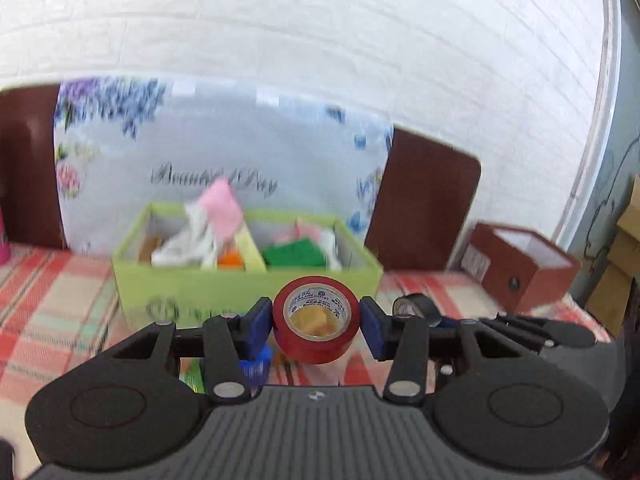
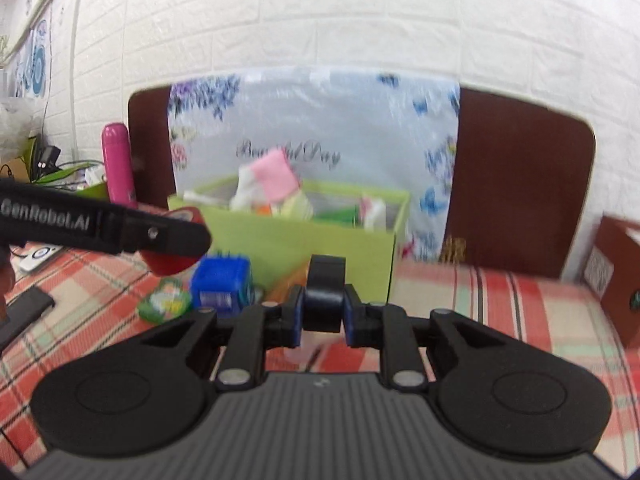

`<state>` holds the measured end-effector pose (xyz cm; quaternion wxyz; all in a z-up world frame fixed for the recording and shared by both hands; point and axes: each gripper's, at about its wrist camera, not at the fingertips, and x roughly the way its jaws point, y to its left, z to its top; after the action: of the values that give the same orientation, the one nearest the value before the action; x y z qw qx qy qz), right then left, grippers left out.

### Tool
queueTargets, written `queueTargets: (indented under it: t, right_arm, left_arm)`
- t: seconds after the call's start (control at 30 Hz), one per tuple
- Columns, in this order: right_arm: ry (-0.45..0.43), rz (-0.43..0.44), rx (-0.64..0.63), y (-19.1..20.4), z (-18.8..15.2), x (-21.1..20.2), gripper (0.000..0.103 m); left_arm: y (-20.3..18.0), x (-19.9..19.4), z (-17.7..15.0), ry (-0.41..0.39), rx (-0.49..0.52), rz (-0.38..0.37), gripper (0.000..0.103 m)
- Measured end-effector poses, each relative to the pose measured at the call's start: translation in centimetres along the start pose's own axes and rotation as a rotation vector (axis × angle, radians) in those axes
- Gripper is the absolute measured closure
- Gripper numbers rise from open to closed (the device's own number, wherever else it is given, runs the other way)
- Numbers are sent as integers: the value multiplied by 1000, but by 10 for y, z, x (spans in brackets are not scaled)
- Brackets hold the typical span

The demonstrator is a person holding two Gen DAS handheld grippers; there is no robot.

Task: Organize objects
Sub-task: 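Carry both tape rolls into the lime-green box and open both tools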

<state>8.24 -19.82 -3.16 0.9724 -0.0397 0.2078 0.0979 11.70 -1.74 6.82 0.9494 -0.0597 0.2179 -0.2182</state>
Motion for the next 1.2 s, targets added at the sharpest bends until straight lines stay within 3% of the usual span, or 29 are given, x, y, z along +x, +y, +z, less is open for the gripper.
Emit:
queueTargets:
  t: [0.13, 0.27, 0.6, 0.63, 0.7, 0.8, 0.9, 1.2]
  right_arm:
    - [-60, -23, -35, -3, 27, 18, 84]
    - [-90, -55, -40, -11, 49, 47, 84]
    - [-76, -123, -77, -30, 63, 135, 82]
    - [-76, -127, -83, -30, 59, 143, 70]
    - [-56, -150, -91, -31, 50, 153, 44]
    - [-75, -160, -100, -28, 35, 149, 39]
    - [-113, -188, -72, -28, 29, 137, 14]
    - [-155, -203, -47, -26, 36, 92, 3]
  left_arm:
    - [0, 16, 34, -58, 8, 15, 53]
    - [6, 46, 59, -55, -1, 20, 53]
    - [24, 136, 77, -13, -46, 30, 51]
    - [25, 141, 73, -18, -32, 34, 37]
    - [28, 145, 65, 1, -13, 66, 20]
    - [32, 140, 53, 18, -20, 76, 20]
    - [33, 133, 50, 41, -48, 95, 20]
    - [10, 82, 67, 1, -30, 156, 20]
